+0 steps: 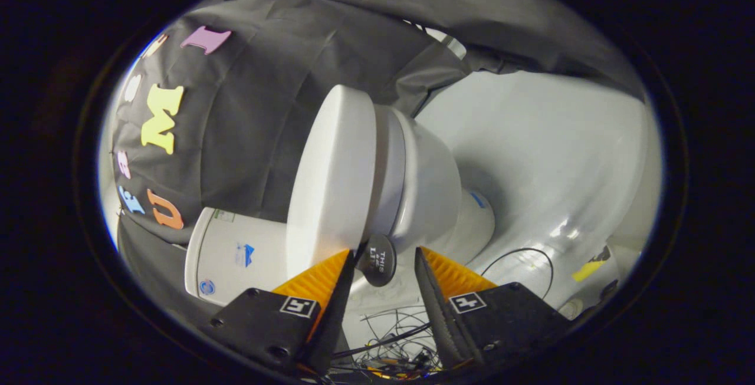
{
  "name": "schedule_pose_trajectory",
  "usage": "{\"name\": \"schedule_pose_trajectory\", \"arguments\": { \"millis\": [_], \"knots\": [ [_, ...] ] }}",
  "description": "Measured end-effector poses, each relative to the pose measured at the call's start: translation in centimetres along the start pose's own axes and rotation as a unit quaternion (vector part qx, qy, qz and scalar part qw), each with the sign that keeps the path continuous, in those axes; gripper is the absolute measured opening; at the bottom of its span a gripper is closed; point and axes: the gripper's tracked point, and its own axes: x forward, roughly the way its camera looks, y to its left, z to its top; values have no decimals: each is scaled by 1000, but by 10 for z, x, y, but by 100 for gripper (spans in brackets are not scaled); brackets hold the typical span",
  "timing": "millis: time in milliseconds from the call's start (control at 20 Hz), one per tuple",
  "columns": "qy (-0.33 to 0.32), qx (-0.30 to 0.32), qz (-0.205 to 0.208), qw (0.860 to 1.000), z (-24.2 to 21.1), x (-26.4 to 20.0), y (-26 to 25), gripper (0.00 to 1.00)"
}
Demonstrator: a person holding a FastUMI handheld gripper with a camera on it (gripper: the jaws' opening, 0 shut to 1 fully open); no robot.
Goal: Open the toilet lid.
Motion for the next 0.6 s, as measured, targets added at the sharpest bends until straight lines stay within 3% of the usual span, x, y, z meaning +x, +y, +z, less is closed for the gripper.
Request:
{"name": "schedule_pose_trajectory", "arguments": {
  "millis": [250, 600],
  "knots": [
    [0, 14, 20, 1000, 1, 2, 4, 33],
    [-1, 80, 45, 996, 6, -1, 7, 9]
  ]
}}
